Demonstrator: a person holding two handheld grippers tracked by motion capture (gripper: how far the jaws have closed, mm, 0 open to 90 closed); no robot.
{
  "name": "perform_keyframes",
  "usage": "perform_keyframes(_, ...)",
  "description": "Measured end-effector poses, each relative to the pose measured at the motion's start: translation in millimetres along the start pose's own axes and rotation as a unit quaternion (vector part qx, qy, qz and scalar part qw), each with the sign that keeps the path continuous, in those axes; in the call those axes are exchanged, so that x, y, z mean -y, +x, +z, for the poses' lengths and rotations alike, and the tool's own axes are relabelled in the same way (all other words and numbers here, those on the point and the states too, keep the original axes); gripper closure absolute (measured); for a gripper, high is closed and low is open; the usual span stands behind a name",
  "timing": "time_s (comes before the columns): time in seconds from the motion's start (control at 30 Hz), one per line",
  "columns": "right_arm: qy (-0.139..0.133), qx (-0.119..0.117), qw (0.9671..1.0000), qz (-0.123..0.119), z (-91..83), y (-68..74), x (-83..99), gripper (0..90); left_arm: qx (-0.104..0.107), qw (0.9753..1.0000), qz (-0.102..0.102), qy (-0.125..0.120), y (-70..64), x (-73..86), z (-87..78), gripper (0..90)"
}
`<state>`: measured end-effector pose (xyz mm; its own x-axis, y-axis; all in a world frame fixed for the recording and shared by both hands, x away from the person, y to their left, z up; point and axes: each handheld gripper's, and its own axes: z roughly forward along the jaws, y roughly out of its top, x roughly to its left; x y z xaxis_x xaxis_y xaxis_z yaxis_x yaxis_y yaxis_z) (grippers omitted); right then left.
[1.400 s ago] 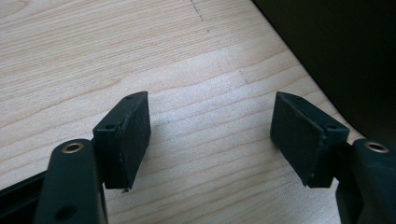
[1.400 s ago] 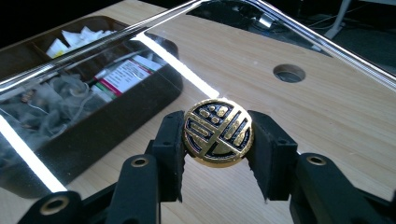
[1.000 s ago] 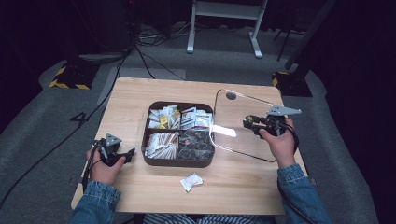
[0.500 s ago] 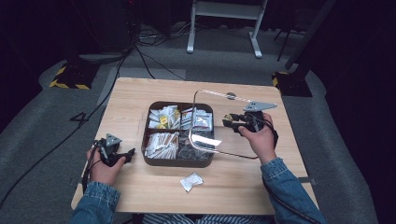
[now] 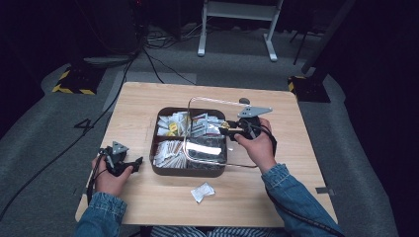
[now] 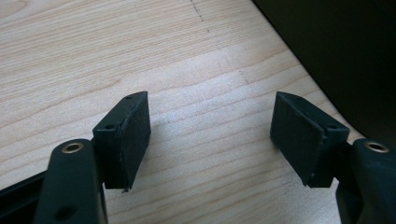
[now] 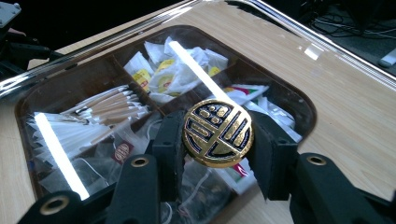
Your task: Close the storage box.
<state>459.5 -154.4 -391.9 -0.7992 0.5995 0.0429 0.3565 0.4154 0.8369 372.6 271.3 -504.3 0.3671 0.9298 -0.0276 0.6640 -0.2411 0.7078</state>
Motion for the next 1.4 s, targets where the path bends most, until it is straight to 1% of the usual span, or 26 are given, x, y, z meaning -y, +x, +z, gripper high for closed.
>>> perform_keyframes(0.03,0.001,-0.002,1.0000,-0.003,4.9,4.8,-3.8,58.8,0.000,1.0000,0.000,0.000,0.0,0.0,0.0,29.4)
perform_keyframes(0.1,0.001,-0.004,1.0000,-0.004,6.8,6.4,-5.0,58.8,0.001,1.0000,0.000,0.001,0.2,-0.1,-0.2,29.3)
perform_keyframes(0.23,0.004,-0.010,0.9999,-0.006,17.7,14.5,-10.8,58.8,0.002,1.0000,-0.001,0.000,0.4,-0.9,1.1,29.3)
perform_keyframes(0.3,0.006,-0.014,0.9998,-0.010,27.1,21.0,-15.1,58.8,0.002,1.0000,0.001,0.000,0.7,-1.6,1.6,29.3)
perform_keyframes(0.33,0.006,-0.014,0.9998,-0.010,27.1,21.0,-15.1,58.8,0.002,1.0000,0.001,0.000,1.0,-1.8,1.7,29.3)
perform_keyframes(0.4,0.009,-0.018,0.9997,-0.011,35.8,25.8,-18.6,58.8,0.003,1.0000,0.001,0.000,1.2,-2.2,2.2,29.3)
perform_keyframes(0.47,0.009,-0.020,0.9997,-0.012,37.8,26.6,-19.4,58.8,0.003,1.0000,0.001,0.000,1.2,-2.4,2.5,29.3)
perform_keyframes(0.5,0.010,-0.022,0.9996,-0.011,43.4,29.0,-21.4,58.8,0.003,1.0000,0.001,0.000,1.2,-2.5,2.5,29.2)
perform_keyframes(0.57,0.011,-0.023,0.9996,-0.011,46.0,30.2,-22.3,58.7,0.003,1.0000,0.001,0.000,1.3,-2.5,2.5,29.2)
perform_keyframes(0.7,0.016,-0.026,0.9994,-0.018,57.9,36.6,-25.6,58.8,0.003,1.0000,0.001,0.000,1.3,-2.6,2.5,29.2)
perform_keyframes(0.9,0.020,-0.025,0.9994,-0.017,66.7,39.0,-25.6,58.8,0.003,1.0000,0.001,0.000,1.2,-2.5,2.5,29.2)
perform_keyframes(1.03,0.028,-0.023,0.9992,-0.016,77.2,41.8,-24.3,58.8,0.003,1.0000,0.001,0.001,1.2,-2.5,2.5,29.2)
perform_keyframes(1.07,0.028,-0.023,0.9992,-0.016,77.2,41.8,-24.3,58.8,0.003,1.0000,0.001,0.001,1.2,-2.5,2.5,29.2)
perform_keyframes(1.1,0.032,-0.022,0.9991,-0.015,82.2,42.9,-23.4,58.8,0.003,1.0000,0.001,0.001,1.2,-2.5,2.5,29.2)
perform_keyframes(1.13,0.032,-0.022,0.9991,-0.015,82.2,42.9,-23.4,58.8,0.003,1.0000,0.001,0.000,1.1,-2.5,2.5,29.2)
perform_keyframes(1.17,0.035,-0.020,0.9991,-0.013,86.5,44.0,-22.4,58.8,0.003,1.0000,0.001,0.001,1.2,-2.5,2.5,29.2)
perform_keyframes(1.27,0.038,-0.020,0.9990,-0.011,89.9,44.6,-21.5,58.8,0.003,1.0000,0.001,0.001,1.2,-2.5,2.5,29.2)
perform_keyframes(1.37,0.047,-0.015,0.9987,-0.009,97.1,45.8,-18.9,58.8,0.003,1.0000,0.001,0.001,1.2,-2.5,2.5,29.2)
perform_keyframes(1.4,0.047,-0.015,0.9987,-0.009,97.1,45.8,-18.9,58.8,0.003,1.0000,0.001,0.001,1.2,-2.5,2.5,29.2)
